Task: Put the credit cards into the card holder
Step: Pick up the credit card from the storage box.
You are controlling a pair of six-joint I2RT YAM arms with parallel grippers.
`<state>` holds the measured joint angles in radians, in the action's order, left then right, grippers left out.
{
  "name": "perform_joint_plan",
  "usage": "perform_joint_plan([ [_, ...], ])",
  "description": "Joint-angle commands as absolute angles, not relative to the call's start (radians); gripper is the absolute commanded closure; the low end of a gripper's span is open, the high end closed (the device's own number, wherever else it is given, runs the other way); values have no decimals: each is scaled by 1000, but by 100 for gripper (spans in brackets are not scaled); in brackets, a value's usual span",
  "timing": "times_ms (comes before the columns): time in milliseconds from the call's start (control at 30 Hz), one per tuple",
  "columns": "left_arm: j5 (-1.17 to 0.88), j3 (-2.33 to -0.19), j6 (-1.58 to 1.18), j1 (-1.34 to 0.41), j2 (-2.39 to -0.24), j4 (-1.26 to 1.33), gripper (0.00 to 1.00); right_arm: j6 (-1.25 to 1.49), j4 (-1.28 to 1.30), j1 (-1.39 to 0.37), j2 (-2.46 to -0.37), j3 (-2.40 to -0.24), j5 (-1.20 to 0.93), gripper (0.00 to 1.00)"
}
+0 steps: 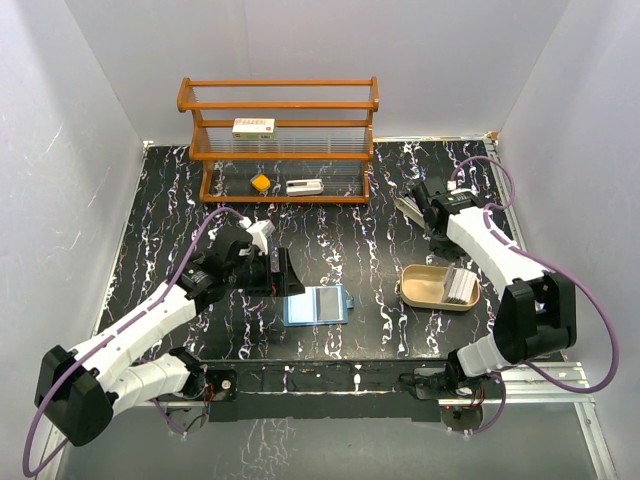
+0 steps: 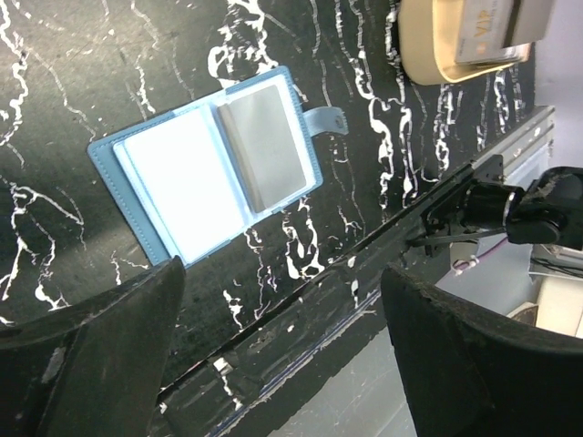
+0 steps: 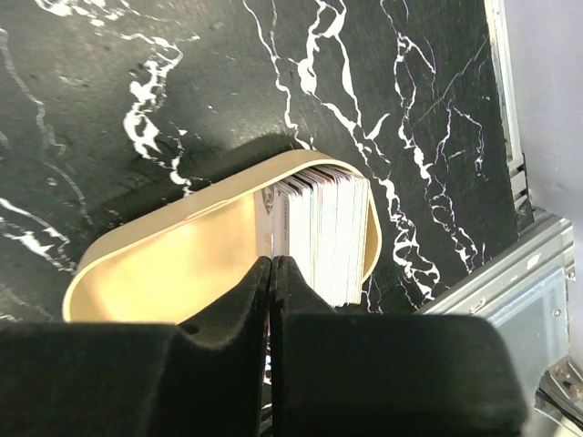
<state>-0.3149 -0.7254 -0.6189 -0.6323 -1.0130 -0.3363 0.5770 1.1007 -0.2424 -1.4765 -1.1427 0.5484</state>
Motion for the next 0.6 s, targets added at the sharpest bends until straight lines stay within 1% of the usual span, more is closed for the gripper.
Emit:
perform_joint_plan([
  [0,-267,-702,-635,-636,-1036,-371,18,569,1127,-275,-1393,-1231,547,100],
  [67,-246,-697,-640,-635,-1039,-377,23,569,1135,-290,-1374,-1252,532,100],
  [133,-232,-694,-642,-635,-1043,-381,31,568,1152,-313,-1364,-1276,525,100],
  [200,-224,-692,-647,-635,-1048,-385,42,569,1160,-339,-1348,-1300,501,100],
  [233,-219,-691,-650,-635,-1051,-385,49,568,1154,-351,-1337,-1307,477,100],
  [300,-205,-685,-662,-635,-1056,-385,70,575,1126,-380,-1307,-1310,427,100],
  [333,-199,-680,-670,-635,-1059,-383,77,584,1112,-399,-1293,-1309,412,100],
  [433,-199,-669,-684,-635,-1071,-368,88,608,1062,-464,-1266,-1305,368,100],
  [500,-209,-660,-695,-635,-1081,-347,99,619,1018,-505,-1254,-1291,323,100],
  [567,-216,-655,-705,-634,-1096,-328,100,629,947,-541,-1236,-1262,264,100],
])
